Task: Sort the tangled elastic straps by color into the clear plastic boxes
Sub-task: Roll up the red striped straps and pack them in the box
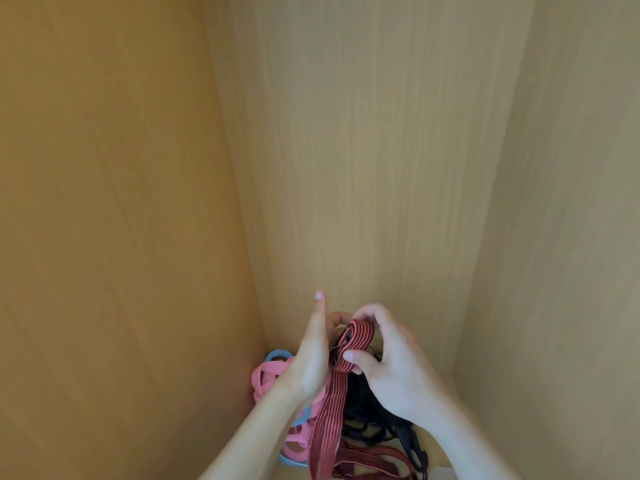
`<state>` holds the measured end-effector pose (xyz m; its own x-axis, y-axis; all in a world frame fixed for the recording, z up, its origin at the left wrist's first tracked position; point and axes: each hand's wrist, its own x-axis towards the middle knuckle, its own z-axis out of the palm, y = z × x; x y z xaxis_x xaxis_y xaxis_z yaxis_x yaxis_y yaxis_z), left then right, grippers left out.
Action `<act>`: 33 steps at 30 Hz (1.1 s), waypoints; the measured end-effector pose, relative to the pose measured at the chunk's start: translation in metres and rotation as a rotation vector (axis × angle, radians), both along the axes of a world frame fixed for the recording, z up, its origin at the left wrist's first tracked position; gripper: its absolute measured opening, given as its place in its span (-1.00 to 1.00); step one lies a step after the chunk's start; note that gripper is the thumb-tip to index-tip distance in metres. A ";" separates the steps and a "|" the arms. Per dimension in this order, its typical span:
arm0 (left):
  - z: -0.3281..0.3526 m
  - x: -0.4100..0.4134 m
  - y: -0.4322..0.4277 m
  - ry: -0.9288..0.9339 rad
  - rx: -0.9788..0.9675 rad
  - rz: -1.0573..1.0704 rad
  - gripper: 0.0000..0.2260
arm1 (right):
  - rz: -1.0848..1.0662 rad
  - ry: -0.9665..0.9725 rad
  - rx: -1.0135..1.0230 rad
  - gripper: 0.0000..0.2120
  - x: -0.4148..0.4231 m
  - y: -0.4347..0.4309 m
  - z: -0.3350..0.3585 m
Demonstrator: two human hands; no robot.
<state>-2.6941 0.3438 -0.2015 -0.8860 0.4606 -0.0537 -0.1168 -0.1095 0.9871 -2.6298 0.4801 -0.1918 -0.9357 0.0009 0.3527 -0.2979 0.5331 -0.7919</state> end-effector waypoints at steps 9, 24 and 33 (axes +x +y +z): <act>-0.024 0.012 0.002 0.004 -0.174 -0.002 -0.03 | -0.053 0.094 0.098 -0.62 -0.001 -0.004 -0.004; -0.021 0.026 -0.009 0.033 -0.061 -0.032 -0.67 | -0.142 0.081 -0.022 -0.59 -0.008 0.014 -0.014; -0.023 0.029 -0.008 0.140 -0.114 -0.048 -0.70 | -0.196 0.165 -0.113 -0.60 -0.017 0.012 -0.023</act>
<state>-2.6654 0.3357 -0.2245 -0.8656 0.5005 0.0148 0.0205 0.0059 0.9998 -2.6465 0.4917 -0.2144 -0.8437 0.2243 0.4878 -0.3279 0.5041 -0.7990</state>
